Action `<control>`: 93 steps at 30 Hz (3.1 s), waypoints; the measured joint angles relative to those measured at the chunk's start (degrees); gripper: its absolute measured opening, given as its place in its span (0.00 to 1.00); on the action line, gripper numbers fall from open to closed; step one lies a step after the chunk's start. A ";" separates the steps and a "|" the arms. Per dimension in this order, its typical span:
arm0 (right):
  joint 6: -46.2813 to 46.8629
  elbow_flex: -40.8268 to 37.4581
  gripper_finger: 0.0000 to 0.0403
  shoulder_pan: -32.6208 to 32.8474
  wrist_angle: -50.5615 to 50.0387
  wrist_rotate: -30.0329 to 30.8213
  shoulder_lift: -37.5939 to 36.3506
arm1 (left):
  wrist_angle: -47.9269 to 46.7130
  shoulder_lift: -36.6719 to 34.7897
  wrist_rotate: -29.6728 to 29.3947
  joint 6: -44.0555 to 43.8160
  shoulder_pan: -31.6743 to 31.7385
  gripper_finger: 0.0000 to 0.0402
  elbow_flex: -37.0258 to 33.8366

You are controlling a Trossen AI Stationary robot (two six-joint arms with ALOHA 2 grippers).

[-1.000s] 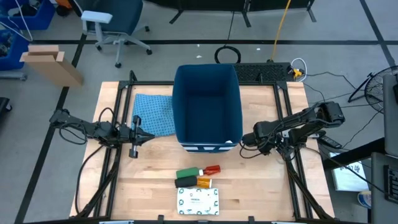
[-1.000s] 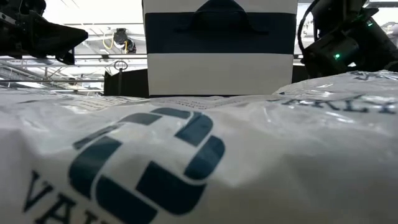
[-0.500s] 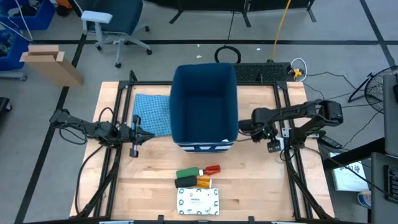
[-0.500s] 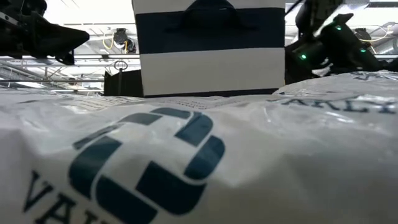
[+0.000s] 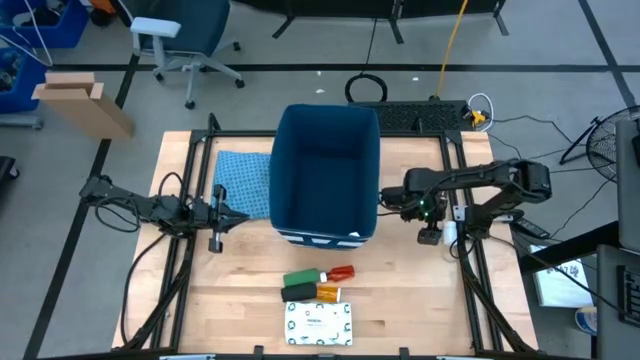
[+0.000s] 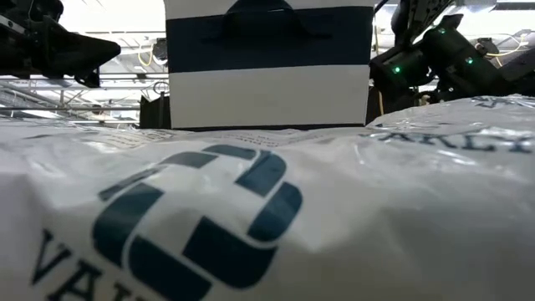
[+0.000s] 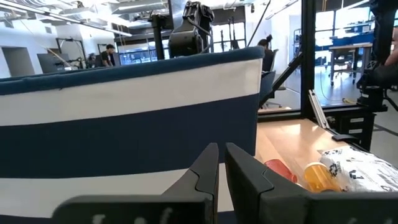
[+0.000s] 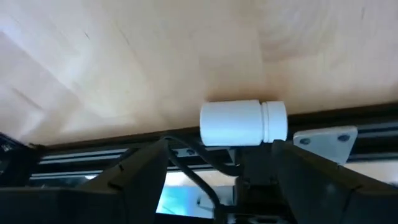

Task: Pick & place medical supplies in basket/bin
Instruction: Put the green bandage into the blue bin

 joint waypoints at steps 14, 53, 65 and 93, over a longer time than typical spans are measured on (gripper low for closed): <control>15.31 -0.04 0.16 12.61 6.40 6.06 -21.97 | 2.59 -0.02 -0.06 0.02 0.00 0.08 -0.02; -12.48 -35.75 0.00 32.33 92.30 17.64 -66.89 | 7.00 24.36 -13.77 -18.95 1.31 0.01 0.79; -13.66 -43.63 0.00 32.32 91.81 20.40 -69.85 | 2.52 44.21 -10.13 -20.48 8.56 0.00 14.69; -8.76 -43.52 0.00 14.83 102.98 23.69 -51.51 | 3.59 67.92 3.78 -16.95 29.62 0.00 23.86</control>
